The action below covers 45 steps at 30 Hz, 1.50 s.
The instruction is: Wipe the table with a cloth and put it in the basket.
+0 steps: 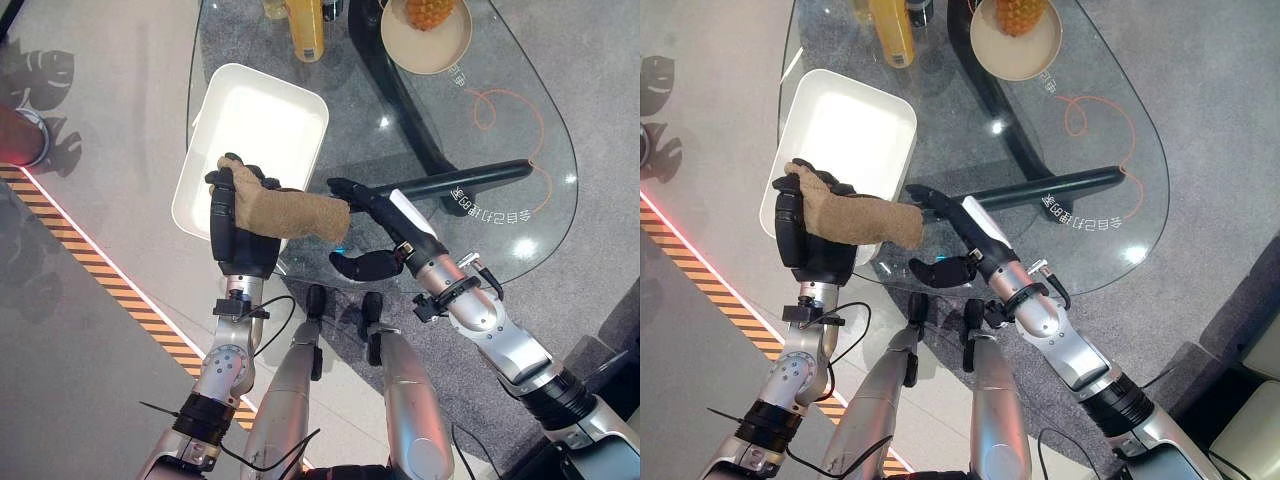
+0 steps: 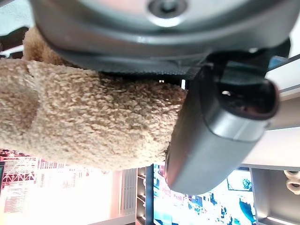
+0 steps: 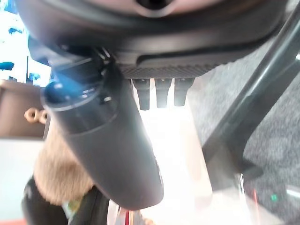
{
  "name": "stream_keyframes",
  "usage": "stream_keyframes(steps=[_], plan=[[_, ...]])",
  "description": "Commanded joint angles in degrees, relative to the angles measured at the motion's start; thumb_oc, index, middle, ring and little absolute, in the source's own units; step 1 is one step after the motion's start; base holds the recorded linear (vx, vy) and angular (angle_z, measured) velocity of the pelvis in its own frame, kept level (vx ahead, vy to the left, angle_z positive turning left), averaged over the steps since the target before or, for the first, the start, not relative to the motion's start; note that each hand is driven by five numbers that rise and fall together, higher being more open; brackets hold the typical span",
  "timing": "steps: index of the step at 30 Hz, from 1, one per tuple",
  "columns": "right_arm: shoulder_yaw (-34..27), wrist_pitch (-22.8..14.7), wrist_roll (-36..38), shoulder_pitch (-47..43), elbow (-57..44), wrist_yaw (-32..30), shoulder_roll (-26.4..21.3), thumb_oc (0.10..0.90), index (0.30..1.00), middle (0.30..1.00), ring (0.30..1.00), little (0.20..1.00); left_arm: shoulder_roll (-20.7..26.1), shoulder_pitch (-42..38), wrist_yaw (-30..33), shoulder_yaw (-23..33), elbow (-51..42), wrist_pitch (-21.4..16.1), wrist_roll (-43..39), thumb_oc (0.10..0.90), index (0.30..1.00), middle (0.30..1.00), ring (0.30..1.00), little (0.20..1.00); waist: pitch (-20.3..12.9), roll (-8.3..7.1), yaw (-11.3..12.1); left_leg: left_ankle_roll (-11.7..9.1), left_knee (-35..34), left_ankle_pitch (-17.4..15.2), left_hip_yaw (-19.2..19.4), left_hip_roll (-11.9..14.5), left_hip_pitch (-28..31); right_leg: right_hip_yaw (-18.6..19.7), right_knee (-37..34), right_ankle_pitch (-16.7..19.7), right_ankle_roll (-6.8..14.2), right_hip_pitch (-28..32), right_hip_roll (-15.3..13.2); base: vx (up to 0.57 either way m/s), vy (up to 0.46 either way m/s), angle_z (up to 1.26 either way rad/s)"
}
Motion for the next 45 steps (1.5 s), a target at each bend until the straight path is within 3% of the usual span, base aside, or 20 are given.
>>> stream_keyframes(steps=[1,8,12,17,21,23,29,35,45], plan=[[-3.8,-5.9,0.9,-1.7,-6.6,-1.8,2.1,0.800,0.900,0.900,0.900,0.900,0.2,-2.2,-4.3,4.0,-11.6,-3.1,8.8,0.100,0.300,0.300,0.300,0.200,-1.6,-1.21,1.0,1.7,7.2,-6.4,3.7,0.0,-1.2,6.1,-10.3,6.2,1.8,2.4,4.7,0.00,0.000,0.00],[-5.5,-4.6,1.6,0.7,-5.2,-0.2,1.4,0.800,0.900,0.900,0.900,0.900,3.5,-2.1,7.2,8.1,-10.6,-15.3,25.3,0.100,0.300,0.300,0.300,0.200,-1.6,-0.31,1.0,1.7,7.3,-6.3,3.7,-0.1,-1.8,6.0,-10.1,6.0,1.7,1.8,4.6,0.01,0.020,0.00],[-5.0,-2.5,1.9,1.9,-2.9,2.1,0.8,0.800,0.900,0.900,0.900,0.900,5.9,-2.4,22.4,11.1,-9.2,-20.8,39.2,0.100,0.300,0.300,0.300,0.200,-1.6,0.64,1.1,1.4,8.1,-6.4,3.4,-0.4,-3.1,5.7,-9.4,5.3,1.4,0.8,4.4,0.01,0.069,-0.02],[-3.3,0.4,3.6,1.3,0.5,4.0,0.1,0.800,0.900,0.900,0.900,0.900,9.2,-4.5,40.8,13.4,-5.8,-23.4,59.9,0.100,0.300,0.300,0.300,0.200,-1.6,1.14,1.0,1.2,8.6,-5.9,3.5,-0.5,-5.0,5.5,-9.2,5.4,1.0,-0.9,4.1,0.00,0.076,0.00],[-0.6,3.1,5.1,-1.0,4.3,5.4,-1.4,0.800,0.900,0.900,0.900,0.900,14.6,-9.0,58.3,14.8,-1.0,-20.4,79.9,0.100,0.300,0.300,0.300,0.200,-1.6,1.47,0.8,1.1,9.0,-5.6,4.0,-0.4,-6.5,5.7,-8.9,5.5,0.7,-2.5,4.0,0.01,0.079,-0.01],[0.7,4.4,6.1,-2.0,5.7,6.5,-2.1,0.800,0.900,0.900,0.900,0.900,16.7,-10.6,60.6,15.1,0.5,-19.4,82.4,0.100,0.300,0.300,0.300,0.200,-1.6,1.56,0.8,1.0,9.3,-5.6,4.3,-0.4,-7.2,5.7,-8.8,5.6,0.6,-3.2,3.8,0.01,0.079,-0.01],[6.2,11.5,7.9,-5.3,10.6,11.6,-3.5,0.800,0.900,0.900,0.900,0.900,20.7,-16.5,64.9,13.2,3.5,-14.7,87.7,0.100,0.300,0.300,0.300,0.200,-1.6,1.87,0.7,1.0,9.6,-5.4,5.2,-0.1,-9.1,5.8,-8.9,6.1,0.7,-5.5,3.5,0.02,0.068,-0.01],[12.2,15.9,10.4,-7.5,14.5,14.8,-3.2,0.800,0.900,0.900,0.900,0.900,21.8,-21.0,68.0,9.8,4.7,-10.7,90.0,0.100,0.300,0.300,0.300,0.200,-1.6,1.80,0.6,1.0,10.3,-5.4,5.7,-0.1,-11.1,6.2,-8.7,6.7,0.8,-8.0,3.4,0.04,0.054,0.00],[15.7,16.6,14.1,-12.3,17.7,15.3,-3.4,0.800,0.900,0.900,0.900,0.900,24.1,-29.8,69.6,3.1,12.4,-4.9,93.5,0.100,0.300,0.300,0.300,0.200,-1.6,2.02,-0.3,1.0,11.9,-5.7,6.6,0.0,-15.2,6.9,-7.9,7.6,1.2,-12.8,3.4,0.02,0.039,-0.03]])
